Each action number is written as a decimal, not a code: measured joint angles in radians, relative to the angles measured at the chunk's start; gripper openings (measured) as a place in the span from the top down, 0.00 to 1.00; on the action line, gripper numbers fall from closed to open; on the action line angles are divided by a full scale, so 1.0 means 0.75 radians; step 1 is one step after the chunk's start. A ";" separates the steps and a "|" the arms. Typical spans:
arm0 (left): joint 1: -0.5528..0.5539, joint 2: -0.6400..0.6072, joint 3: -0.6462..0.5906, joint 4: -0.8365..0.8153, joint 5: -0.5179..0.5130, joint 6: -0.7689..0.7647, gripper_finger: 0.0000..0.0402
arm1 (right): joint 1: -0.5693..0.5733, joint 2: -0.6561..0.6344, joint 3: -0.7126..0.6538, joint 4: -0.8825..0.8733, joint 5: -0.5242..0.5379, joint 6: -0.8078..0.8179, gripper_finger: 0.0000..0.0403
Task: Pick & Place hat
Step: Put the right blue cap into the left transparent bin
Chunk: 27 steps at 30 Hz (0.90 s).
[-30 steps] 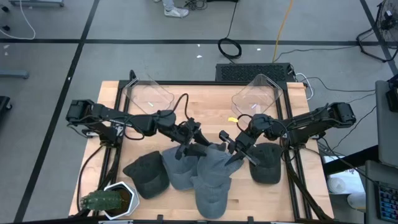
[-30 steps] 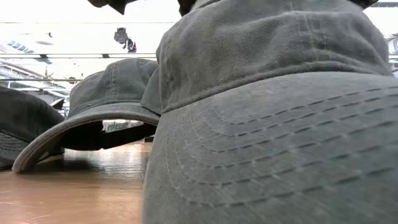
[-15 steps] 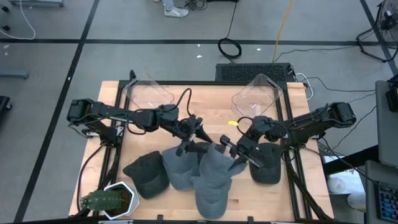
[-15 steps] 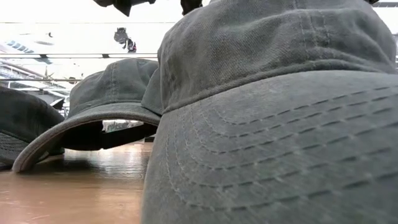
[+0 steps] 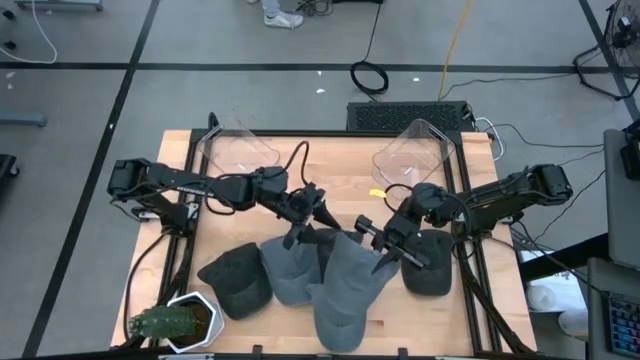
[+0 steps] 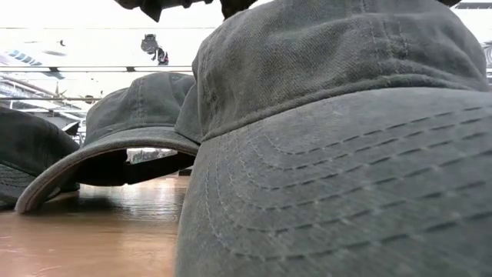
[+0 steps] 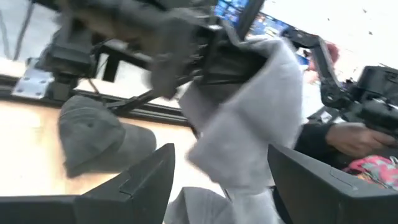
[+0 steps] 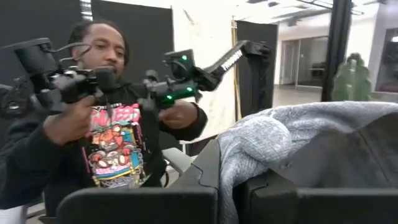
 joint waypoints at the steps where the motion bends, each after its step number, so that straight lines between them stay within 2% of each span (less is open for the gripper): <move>1: 0.006 0.000 0.000 -0.014 -0.002 -0.024 0.33 | 0.000 0.000 0.007 0.000 0.000 -0.008 1.00; 5: 0.014 0.000 0.000 -0.075 0.010 -0.106 0.33 | -0.033 0.000 0.025 -0.011 0.002 -0.047 1.00; 12: -0.070 0.000 0.000 -0.098 0.026 -0.137 0.33 | -0.111 0.000 0.026 -0.010 0.008 -0.080 1.00; 24: -0.152 0.000 0.000 -0.111 -0.003 -0.123 0.33 | -0.155 0.000 0.026 0.035 0.045 -0.077 1.00; 27: -0.152 0.000 0.000 -0.108 -0.003 -0.113 0.38 | -0.155 0.000 0.026 0.031 0.046 -0.077 1.00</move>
